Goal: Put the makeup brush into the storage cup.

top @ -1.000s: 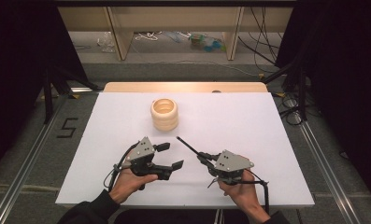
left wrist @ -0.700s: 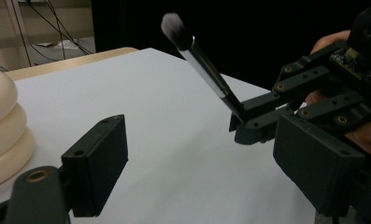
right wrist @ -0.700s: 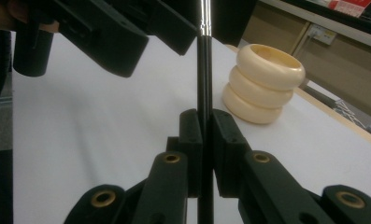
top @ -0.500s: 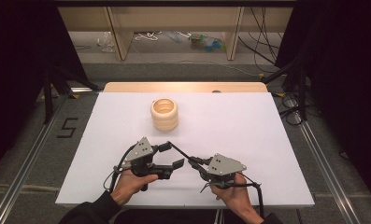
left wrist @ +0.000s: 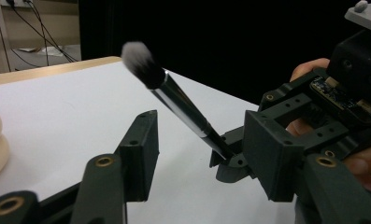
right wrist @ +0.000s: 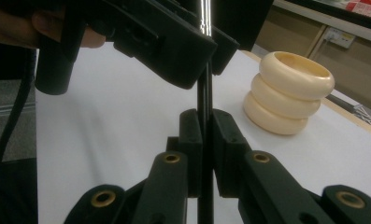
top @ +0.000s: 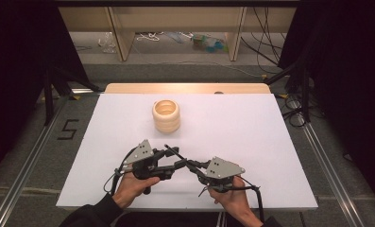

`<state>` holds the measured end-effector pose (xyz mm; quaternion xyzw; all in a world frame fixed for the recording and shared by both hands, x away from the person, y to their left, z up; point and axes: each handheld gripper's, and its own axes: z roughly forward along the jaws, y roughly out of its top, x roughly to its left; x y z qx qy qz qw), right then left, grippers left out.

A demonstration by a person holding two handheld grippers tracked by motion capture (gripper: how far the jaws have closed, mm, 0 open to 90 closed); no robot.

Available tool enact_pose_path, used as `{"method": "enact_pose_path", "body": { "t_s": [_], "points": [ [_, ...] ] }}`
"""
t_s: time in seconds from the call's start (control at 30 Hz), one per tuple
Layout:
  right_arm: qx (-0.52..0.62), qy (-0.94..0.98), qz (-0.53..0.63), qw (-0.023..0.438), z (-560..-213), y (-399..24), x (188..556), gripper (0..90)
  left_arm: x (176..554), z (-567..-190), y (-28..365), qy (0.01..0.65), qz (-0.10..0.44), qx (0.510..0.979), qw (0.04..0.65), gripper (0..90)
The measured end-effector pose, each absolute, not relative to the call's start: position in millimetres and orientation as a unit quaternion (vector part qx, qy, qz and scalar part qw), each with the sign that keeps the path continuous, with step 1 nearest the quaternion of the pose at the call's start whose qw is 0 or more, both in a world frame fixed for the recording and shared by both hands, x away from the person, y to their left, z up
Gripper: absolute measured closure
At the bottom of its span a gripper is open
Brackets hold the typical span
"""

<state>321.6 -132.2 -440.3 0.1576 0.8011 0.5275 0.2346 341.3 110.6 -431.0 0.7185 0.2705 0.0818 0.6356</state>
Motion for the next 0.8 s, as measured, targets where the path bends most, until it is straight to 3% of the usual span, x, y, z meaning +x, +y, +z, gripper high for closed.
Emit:
{"method": "enact_pose_path", "body": {
  "t_s": [0.8],
  "points": [
    [0.151, 0.801, 0.535, 0.224, -441.4, -129.7, 321.0, 84.0, 344.3, -433.0, 113.7, 0.254, 0.068, 0.714, 0.649, 69.1]
  ]
}}
